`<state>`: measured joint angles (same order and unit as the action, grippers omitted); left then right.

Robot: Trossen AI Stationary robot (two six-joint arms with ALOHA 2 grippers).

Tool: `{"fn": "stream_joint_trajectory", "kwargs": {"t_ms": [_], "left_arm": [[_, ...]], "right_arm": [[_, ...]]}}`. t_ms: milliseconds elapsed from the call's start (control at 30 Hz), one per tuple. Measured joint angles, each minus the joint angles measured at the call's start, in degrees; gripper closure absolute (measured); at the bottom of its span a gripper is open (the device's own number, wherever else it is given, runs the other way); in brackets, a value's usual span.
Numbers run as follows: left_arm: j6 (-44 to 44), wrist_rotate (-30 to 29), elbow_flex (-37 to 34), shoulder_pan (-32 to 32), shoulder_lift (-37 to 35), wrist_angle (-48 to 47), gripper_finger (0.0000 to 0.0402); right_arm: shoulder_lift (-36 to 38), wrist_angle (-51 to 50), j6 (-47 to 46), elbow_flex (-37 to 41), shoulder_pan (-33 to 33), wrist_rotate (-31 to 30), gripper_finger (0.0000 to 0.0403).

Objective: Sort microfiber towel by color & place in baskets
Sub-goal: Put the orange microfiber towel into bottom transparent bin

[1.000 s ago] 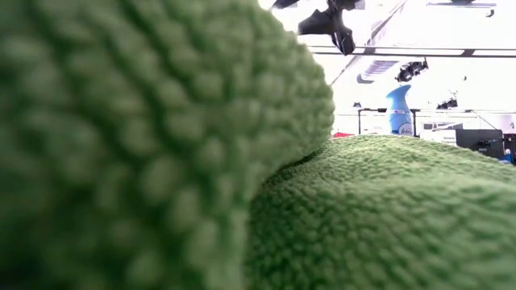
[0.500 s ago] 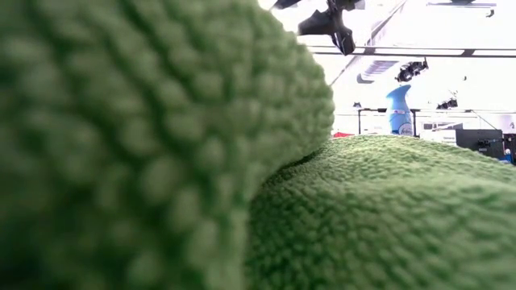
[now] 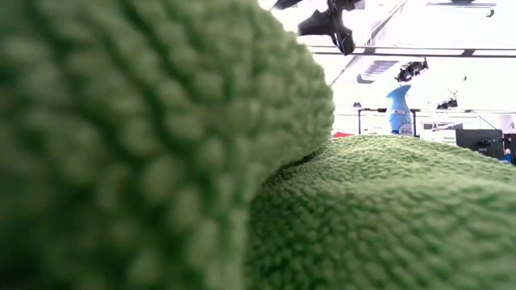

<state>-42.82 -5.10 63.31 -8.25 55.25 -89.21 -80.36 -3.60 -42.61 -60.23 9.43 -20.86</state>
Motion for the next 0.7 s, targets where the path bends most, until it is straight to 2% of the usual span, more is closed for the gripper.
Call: {"fn": "stream_joint_trajectory", "kwargs": {"t_ms": [300,400,433,533,567,667,700], "left_arm": [[8.74,6.05,0.61,-0.02,0.07,-0.74,0.0240],[6.47,-1.21,0.08,0.26,-0.02,-0.84,0.0240],[5.27,-1.41,0.04,0.44,-0.06,-0.81,0.0240],[9.66,6.65,0.06,0.33,-0.03,-0.49,0.0241],[10.90,6.80,0.05,0.25,0.06,-0.70,0.0242],[8.66,-0.12,0.02,0.47,-0.62,-0.03,0.0243],[8.93,1.43,0.02,0.44,-1.13,1.76,0.0243]], "right_arm": [[0.00,-0.02,0.00,0.00,0.00,0.00,0.0238],[0.00,-0.02,0.00,0.00,0.00,-0.01,0.0238],[0.00,-0.02,-0.04,0.00,0.00,-0.02,0.0238],[0.00,-0.10,-0.48,-0.01,0.00,-0.04,0.0238],[0.00,-0.14,-0.46,0.00,0.00,-0.04,0.0238],[0.00,-0.19,-0.46,0.00,0.00,-0.63,0.0238],[0.00,-0.20,-0.46,0.00,0.00,-0.70,0.0238]]}}
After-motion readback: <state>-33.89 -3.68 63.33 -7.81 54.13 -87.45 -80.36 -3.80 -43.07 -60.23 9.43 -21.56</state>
